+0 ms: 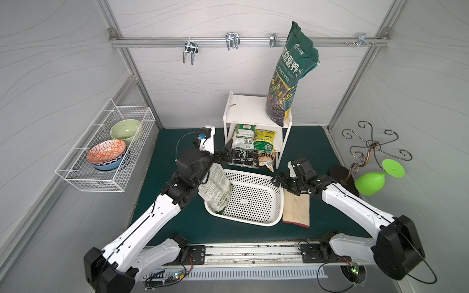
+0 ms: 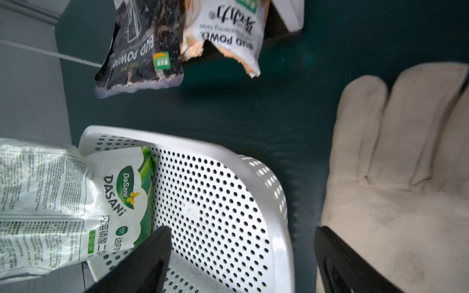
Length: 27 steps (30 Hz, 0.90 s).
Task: Take down the fertilizer bag from the shelf
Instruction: Pick up the fertilizer bag from the shelf.
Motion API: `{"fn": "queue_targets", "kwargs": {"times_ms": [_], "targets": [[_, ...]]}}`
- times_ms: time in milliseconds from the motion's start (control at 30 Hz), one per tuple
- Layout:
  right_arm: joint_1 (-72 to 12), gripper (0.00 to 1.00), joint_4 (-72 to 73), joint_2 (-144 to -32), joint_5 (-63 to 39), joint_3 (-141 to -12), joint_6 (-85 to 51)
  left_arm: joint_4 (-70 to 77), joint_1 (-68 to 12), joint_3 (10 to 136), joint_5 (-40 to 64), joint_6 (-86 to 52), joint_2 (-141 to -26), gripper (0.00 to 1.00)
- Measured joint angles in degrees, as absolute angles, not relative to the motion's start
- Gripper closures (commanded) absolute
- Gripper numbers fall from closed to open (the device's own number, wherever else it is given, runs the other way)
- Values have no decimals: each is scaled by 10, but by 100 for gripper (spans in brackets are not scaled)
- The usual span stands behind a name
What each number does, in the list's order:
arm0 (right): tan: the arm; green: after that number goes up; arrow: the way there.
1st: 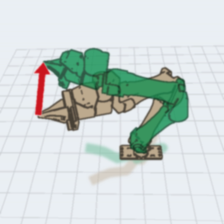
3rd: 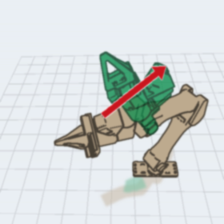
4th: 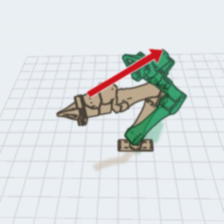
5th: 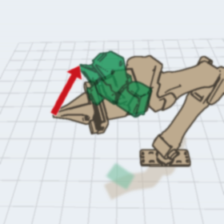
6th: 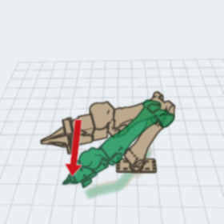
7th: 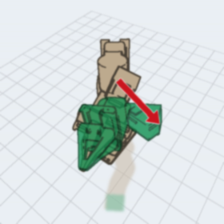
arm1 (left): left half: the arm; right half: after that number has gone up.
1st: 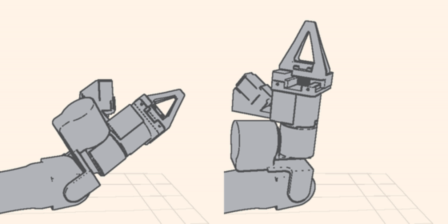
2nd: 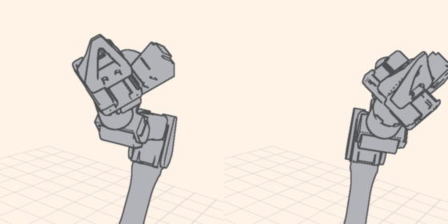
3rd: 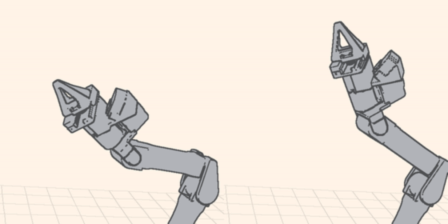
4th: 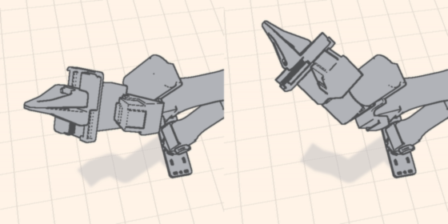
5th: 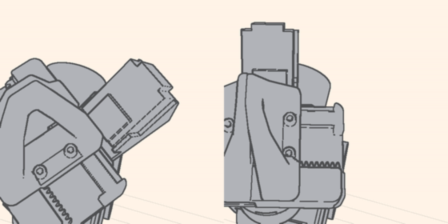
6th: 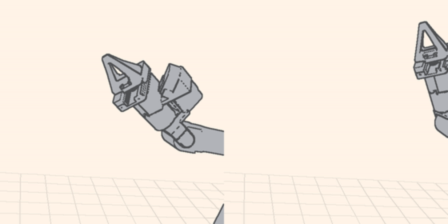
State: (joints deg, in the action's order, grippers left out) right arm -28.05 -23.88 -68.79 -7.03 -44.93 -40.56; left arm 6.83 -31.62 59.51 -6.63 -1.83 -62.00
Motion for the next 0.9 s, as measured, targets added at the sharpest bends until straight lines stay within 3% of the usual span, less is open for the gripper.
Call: {"fn": "queue_targets", "kwargs": {"times_ms": [300,600,667,733,767,900], "targets": [[-193,9,-265,-672,-112,-451,-357,66,-376,824,15,-19,-813,1],[-177,9,-267,-666,-141,-450,-349,32,-443,1073,12,35,-990,2],[-176,9,-266,-665,-146,-450,-349,15,-446,1148,8,45,-1033,9],[-175,9,-266,-665,-150,-450,-350,5,-449,1221,4,56,-1073,38],[-174,9,-266,-665,-151,-450,-350,6,-451,1243,-1,59,-1086,42],[-171,9,-265,-665,-156,-449,-352,9,-452,1319,-22,71,-1133,38]]}}
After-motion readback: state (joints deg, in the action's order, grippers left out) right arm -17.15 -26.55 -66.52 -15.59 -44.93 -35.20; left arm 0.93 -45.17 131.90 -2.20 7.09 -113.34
